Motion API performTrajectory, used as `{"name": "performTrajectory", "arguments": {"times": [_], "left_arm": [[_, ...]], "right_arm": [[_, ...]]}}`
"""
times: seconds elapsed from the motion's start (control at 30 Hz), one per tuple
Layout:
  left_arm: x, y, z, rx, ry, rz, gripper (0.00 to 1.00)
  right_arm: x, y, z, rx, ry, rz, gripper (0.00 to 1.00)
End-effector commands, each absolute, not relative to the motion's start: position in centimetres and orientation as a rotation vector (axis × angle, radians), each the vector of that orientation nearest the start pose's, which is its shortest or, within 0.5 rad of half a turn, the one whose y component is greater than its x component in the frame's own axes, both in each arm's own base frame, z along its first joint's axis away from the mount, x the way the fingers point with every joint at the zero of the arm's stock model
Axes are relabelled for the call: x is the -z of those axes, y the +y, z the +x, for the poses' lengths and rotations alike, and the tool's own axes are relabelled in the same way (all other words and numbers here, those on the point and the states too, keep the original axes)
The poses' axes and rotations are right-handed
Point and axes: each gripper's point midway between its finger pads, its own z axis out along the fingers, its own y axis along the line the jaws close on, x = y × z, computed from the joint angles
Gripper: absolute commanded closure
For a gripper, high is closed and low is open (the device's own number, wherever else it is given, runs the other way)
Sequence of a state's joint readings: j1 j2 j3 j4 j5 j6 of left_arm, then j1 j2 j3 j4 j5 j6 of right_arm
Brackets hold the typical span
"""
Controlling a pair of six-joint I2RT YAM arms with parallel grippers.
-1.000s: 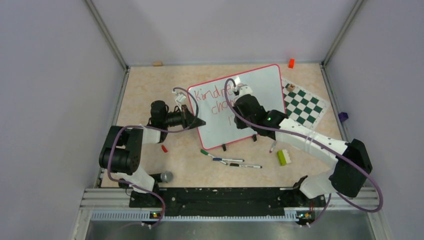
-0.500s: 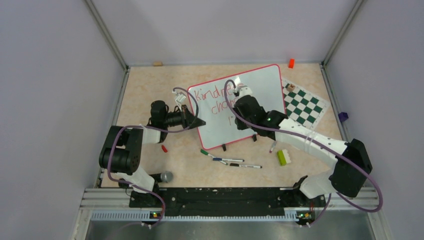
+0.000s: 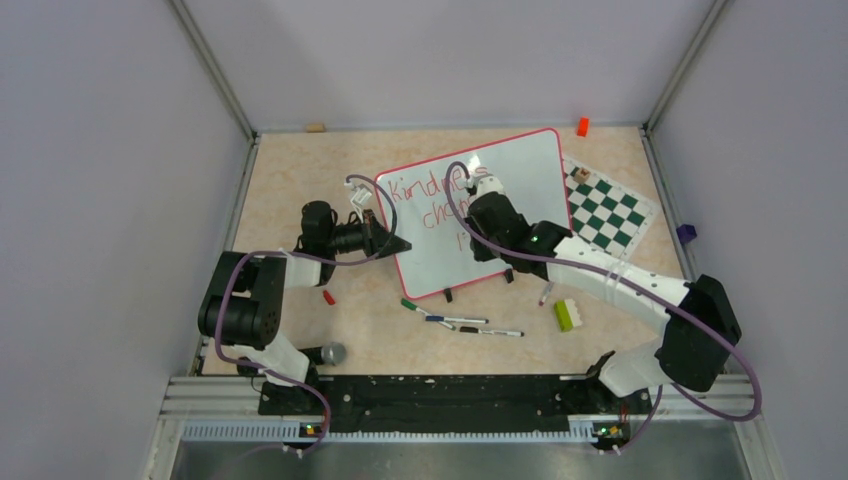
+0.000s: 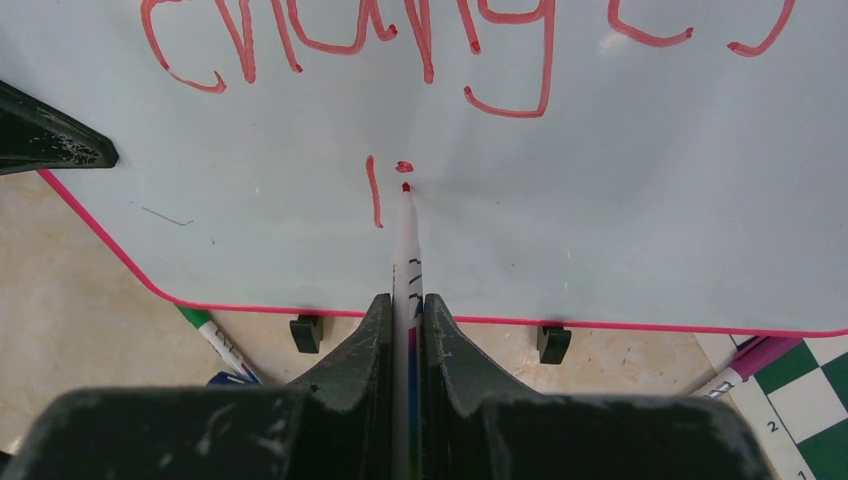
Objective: Write a sentence on the whiteboard
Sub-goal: Open the sentence on the whiteboard.
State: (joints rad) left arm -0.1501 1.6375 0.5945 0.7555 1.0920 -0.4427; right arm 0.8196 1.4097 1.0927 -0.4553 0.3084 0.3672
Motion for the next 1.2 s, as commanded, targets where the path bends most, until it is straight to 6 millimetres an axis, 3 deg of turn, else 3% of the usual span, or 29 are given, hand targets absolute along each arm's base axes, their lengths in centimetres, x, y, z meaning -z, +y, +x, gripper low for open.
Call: {"name": "performTrajectory", "arguments": {"times": [0.0,0.47,0.6,0.87,1.17], "left_arm": [[-7.2,-19.7,32.2,1.218,1.997,0.422,1.00],[-7.1,-19.7,32.2,1.221,1.998,0.423,1.00],[-7.1,-19.7,32.2,1.220,2.000,0.421,1.00],[-7.0,-19.7,32.1,1.220,1.999,0.423,1.00],[-7.1,-19.7,32.1,1.221,1.996,0.424,1.00]], "right_arm": [[-15.4,25.1,29.6,-0.236,2.263,-0.356,1.00],[-12.9,23.8,27.5,-0.221,2.346,-0.389,1.00],[-14.4,23.9,27.7,-0.240,2.314,-0.375,1.00],[-19.8,23.3,28.5,-0.309,2.192,-0.323,1.00],[-19.8,21.7,29.4,-0.271,2.200,-0.307,1.00]]}}
